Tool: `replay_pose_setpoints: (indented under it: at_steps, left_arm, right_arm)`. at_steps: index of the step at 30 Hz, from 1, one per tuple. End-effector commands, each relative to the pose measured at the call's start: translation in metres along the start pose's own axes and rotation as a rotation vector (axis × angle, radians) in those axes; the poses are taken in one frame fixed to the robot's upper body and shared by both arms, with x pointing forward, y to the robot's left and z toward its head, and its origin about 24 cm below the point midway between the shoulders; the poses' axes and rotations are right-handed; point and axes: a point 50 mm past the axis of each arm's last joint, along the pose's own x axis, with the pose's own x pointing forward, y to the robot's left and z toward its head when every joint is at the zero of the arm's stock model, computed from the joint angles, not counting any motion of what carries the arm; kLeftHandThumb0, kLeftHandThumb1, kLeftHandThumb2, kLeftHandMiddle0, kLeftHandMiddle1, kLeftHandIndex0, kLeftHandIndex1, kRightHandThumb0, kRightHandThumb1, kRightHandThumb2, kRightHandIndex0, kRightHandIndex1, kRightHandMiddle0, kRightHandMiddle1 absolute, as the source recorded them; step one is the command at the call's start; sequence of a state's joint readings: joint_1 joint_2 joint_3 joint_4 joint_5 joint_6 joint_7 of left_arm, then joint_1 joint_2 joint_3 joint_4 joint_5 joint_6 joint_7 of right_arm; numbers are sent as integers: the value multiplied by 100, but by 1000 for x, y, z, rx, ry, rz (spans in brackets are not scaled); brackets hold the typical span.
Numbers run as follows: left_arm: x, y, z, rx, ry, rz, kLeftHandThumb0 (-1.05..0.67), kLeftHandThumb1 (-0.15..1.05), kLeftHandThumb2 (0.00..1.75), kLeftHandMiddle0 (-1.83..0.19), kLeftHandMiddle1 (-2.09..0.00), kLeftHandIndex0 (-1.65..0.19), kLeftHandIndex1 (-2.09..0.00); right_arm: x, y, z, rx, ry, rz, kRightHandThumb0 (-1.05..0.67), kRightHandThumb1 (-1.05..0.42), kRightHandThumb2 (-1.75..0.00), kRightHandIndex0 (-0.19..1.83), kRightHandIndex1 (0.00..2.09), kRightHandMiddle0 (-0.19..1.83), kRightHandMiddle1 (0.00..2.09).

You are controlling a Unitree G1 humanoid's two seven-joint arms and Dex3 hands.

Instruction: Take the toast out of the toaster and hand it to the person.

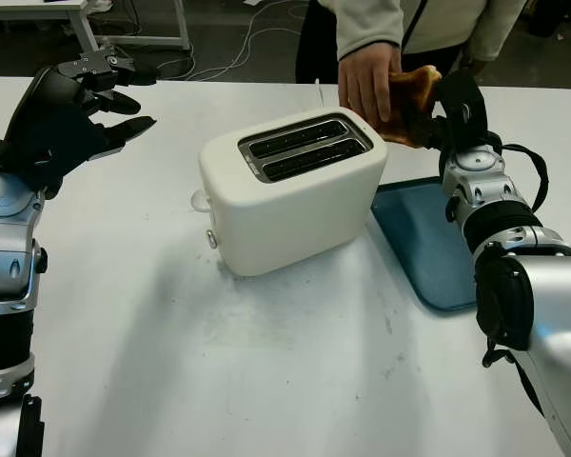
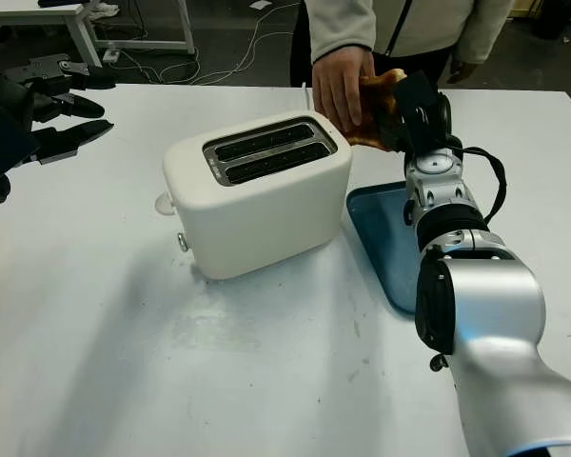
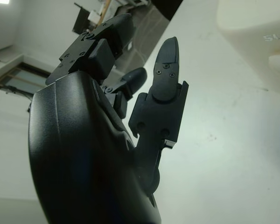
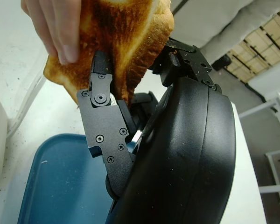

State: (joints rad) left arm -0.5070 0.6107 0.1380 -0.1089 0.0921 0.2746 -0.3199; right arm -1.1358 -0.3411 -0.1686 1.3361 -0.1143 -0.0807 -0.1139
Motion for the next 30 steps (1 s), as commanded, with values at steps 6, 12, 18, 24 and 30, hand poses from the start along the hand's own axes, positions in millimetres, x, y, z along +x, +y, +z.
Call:
replay_pose_setpoints:
  at_steps: [6, 12, 18, 24, 30]
  left_arm:
    - [-1, 0, -1, 9, 6, 5, -29, 92, 13, -30, -89, -48, -45]
    - [-2, -1, 0, -6, 17, 6, -27, 92, 13, -29, -87, -47, -44]
    - [-2, 0, 0, 6, 9, 6, -27, 92, 13, -31, -87, -48, -43]
    - [-2, 0, 0, -14, 16, 6, -26, 92, 14, -29, -86, -47, -42]
    - [-3, -1, 0, -14, 18, 10, -25, 92, 14, -29, -86, -48, -42]
  right_arm:
    - [-1, 3, -2, 6, 5, 9, -15, -92, -40, 66, 175, 29, 175]
    - [0, 3, -2, 15, 5, 11, -16, -92, -40, 66, 175, 30, 175]
    - [-1, 4, 0, 18, -8, 19, -16, -92, -40, 67, 175, 34, 175]
    - [-1, 6, 0, 21, -9, 23, -17, -92, -39, 66, 175, 35, 175]
    - [-1, 7, 1, -23, -35, 30, -21, -92, -37, 67, 175, 38, 175]
